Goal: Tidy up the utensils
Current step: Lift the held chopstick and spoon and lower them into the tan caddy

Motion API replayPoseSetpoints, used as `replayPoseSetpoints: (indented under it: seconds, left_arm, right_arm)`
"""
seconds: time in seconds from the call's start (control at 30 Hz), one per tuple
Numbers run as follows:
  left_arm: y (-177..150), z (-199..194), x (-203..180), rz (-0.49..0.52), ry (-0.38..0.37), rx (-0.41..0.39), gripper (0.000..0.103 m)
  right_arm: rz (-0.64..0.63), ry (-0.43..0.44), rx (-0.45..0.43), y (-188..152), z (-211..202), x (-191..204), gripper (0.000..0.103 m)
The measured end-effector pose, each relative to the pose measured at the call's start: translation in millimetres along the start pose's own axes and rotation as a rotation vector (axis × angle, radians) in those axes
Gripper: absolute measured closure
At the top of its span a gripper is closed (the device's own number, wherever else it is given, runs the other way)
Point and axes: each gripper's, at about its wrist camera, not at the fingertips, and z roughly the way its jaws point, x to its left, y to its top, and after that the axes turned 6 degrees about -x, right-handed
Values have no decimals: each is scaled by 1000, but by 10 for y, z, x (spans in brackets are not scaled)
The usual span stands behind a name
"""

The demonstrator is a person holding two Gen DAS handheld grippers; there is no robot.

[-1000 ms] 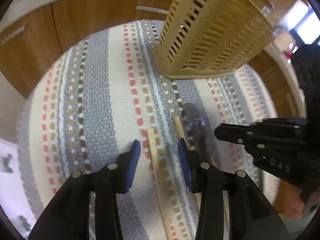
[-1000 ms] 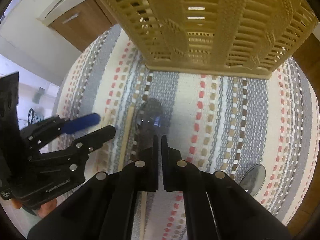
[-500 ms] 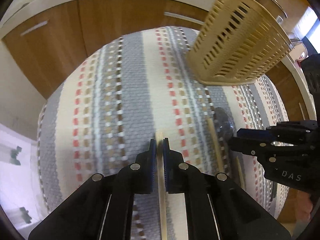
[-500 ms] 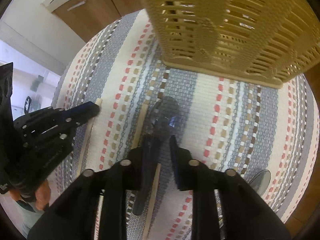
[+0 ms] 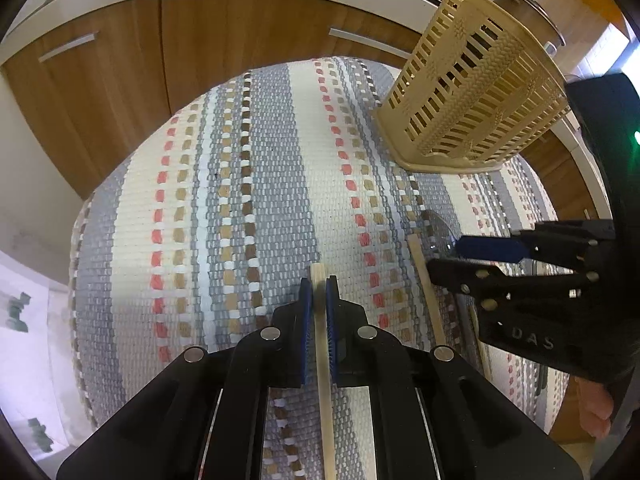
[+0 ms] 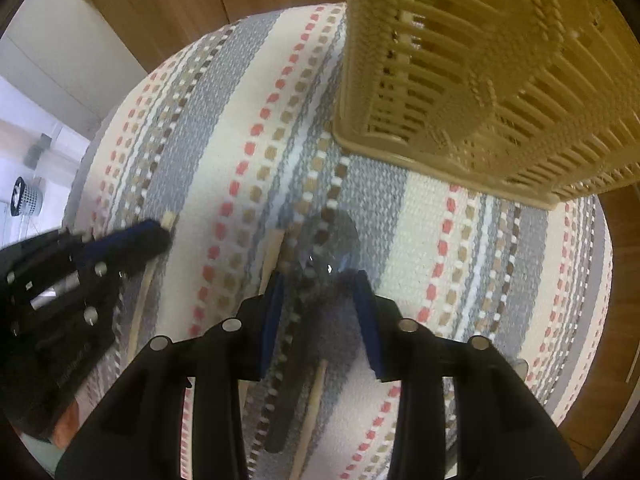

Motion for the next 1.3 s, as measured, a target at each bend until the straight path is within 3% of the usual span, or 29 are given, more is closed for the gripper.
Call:
replayPoseSetpoints:
  seconds: [0.07, 0.27, 0.5, 0.67, 0.83, 1.0, 1.3]
  left_arm:
    - [-9, -14, 11, 0, -1, -1, 98]
    - [-10, -42, 24, -16, -20, -7, 98]
    - [9, -151, -32, -23, -60, -24, 98]
    - [28, -322, -167, -14, -79, -96, 98]
    - [37, -677, -405, 32, -75, -238, 98]
    - [89, -1047, -681, 82, -74, -379, 98]
    - [483, -1736, -1078, 121, -28, -668, 98]
  right_arm:
    - [1, -15, 8, 32, 6, 24, 75]
    - [-11, 3, 24, 34, -49, 100, 76]
    - [42, 39, -38, -69, -382, -212, 75]
    - [75, 75, -146, -273, -647, -440, 75]
    - [94, 148, -291, -589, -903, -644, 75]
    - [81, 158, -464, -905, -1387, -746, 75]
    - [100, 125, -717, -916, -2150, -874, 75]
